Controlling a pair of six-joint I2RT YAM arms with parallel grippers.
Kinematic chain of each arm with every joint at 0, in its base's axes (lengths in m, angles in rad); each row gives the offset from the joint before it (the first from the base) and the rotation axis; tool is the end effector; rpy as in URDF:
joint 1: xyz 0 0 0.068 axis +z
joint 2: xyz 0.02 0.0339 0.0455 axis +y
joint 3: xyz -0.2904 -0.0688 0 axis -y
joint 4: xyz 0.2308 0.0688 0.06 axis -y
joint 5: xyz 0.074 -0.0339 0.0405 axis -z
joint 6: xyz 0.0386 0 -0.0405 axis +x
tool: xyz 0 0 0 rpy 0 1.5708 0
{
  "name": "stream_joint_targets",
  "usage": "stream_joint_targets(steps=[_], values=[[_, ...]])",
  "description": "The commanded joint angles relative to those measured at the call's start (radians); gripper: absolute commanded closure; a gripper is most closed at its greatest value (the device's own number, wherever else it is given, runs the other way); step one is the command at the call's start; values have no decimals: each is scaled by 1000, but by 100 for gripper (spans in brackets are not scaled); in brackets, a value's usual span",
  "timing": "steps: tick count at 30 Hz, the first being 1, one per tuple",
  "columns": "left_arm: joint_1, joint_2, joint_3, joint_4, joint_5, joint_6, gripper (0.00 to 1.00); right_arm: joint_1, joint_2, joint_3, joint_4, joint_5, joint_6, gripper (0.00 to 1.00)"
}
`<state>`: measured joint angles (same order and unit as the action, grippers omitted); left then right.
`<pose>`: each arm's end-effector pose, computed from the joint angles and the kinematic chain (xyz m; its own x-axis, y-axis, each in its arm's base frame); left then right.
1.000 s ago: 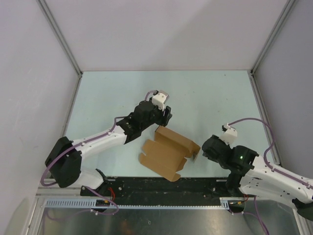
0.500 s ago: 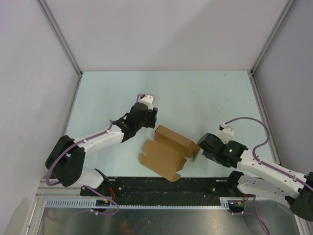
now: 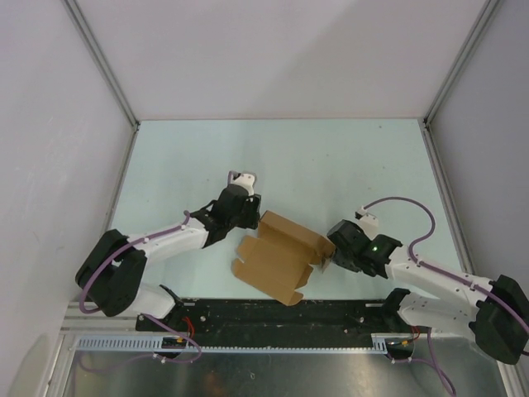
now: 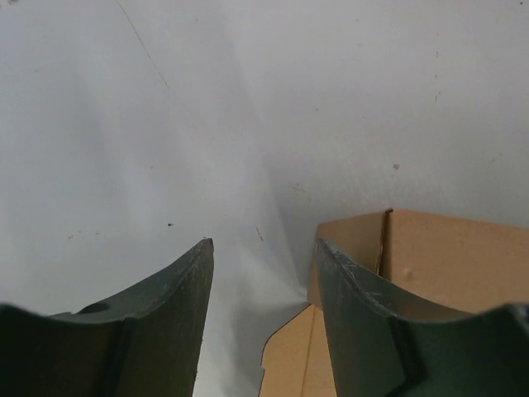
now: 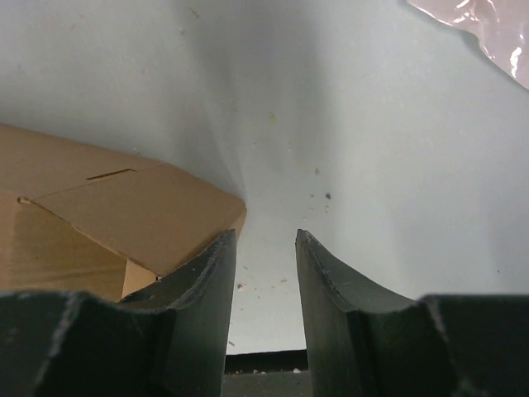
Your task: Fold the paper box
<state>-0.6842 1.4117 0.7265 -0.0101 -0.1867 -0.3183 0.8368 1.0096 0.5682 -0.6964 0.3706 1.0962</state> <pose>0.2189 -0.1693 0.2289 -0.6313 0.1181 -0.7665 0.3296 0.9355 -0.1274 0.1081 0.0990 0.2152 -0.8029 0.3477 -0.4842 0.2711 0.9364 0.2230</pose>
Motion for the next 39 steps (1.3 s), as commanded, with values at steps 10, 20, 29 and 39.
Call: stream_joint_targets(steps=[10,20,29,39], values=[[2,-91,-82,19,33,-47,43,-93,102,-5,264,-67,-185,59],[2,-117,-127,55,55,-45,43,-157,181,-5,503,-142,-424,59],[2,-171,-174,81,72,-61,44,-159,202,-5,555,-180,-486,59],[-3,-191,-202,90,87,-73,44,-151,193,-5,551,-183,-502,59]])
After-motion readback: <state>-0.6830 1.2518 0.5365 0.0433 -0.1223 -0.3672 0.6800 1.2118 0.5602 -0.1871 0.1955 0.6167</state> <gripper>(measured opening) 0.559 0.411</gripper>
